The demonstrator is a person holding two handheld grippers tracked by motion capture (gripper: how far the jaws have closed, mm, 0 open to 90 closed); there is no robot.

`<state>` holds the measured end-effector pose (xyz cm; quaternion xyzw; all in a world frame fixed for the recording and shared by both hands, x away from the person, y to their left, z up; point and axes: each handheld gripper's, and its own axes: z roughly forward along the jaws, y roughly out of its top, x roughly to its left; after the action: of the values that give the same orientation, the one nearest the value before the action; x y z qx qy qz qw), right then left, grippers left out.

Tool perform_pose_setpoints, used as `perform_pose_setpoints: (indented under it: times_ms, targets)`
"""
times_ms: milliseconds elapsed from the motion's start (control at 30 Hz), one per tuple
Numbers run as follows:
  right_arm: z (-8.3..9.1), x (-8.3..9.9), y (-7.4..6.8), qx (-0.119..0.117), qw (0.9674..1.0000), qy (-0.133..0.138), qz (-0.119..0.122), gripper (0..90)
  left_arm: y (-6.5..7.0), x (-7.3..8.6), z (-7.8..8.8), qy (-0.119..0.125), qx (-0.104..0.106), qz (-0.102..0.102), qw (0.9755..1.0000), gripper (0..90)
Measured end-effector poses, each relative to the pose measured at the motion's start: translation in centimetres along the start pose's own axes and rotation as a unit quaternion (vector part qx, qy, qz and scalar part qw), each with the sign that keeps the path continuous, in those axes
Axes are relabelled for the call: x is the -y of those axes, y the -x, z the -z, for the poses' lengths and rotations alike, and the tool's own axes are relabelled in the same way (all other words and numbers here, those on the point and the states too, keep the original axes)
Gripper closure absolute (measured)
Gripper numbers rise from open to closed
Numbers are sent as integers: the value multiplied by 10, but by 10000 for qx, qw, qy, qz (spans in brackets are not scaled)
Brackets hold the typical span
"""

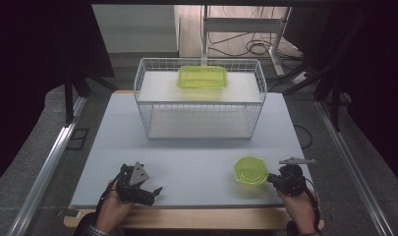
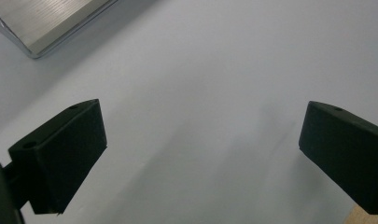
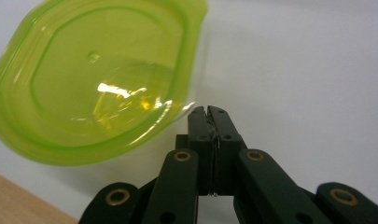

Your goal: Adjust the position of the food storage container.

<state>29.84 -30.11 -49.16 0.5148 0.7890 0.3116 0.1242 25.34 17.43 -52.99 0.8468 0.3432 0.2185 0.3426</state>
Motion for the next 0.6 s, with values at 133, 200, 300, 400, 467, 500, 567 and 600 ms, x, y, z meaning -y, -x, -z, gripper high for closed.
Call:
perform_pose_setpoints:
  times_ms: [133, 200, 300, 400, 467, 500, 567, 600]
  targets:
    - [-5, -1, -7, -229, 9997, -8, -2, 886, 0, 0, 0, -7, -1, -6, 10000, 4]
    - [-7, -2, -9, -257, 9997, -20, 16, 886, 0, 0, 0, -9, 0, -21, 10000, 4]
    - [-12, -5, -16, -393, 9992, -47, 70, 886, 1, 0, 0, -14, 1, -33, 10000, 4]
    - [-19, -9, -23, -527, 9985, -82, 146, 885, 1, 0, -1, -26, 8, -28, 10000, 4]
    - [-24, -13, -27, -647, 9978, -80, 155, 885, 1, 0, 0, -21, -5, -40, 10000, 5]
    - [-26, -15, -29, -680, 9975, -58, 179, 885, 0, 0, 0, -22, -5, -38, 10000, 5]
    - [-31, -18, -33, -760, 9969, -57, 198, 885, 1, 0, -1, -26, 4, -33, 10000, 5]
    - [-33, -20, -35, -823, 9964, -50, 175, 885, 1, 0, -1, -36, 8, -34, 10000, 5]
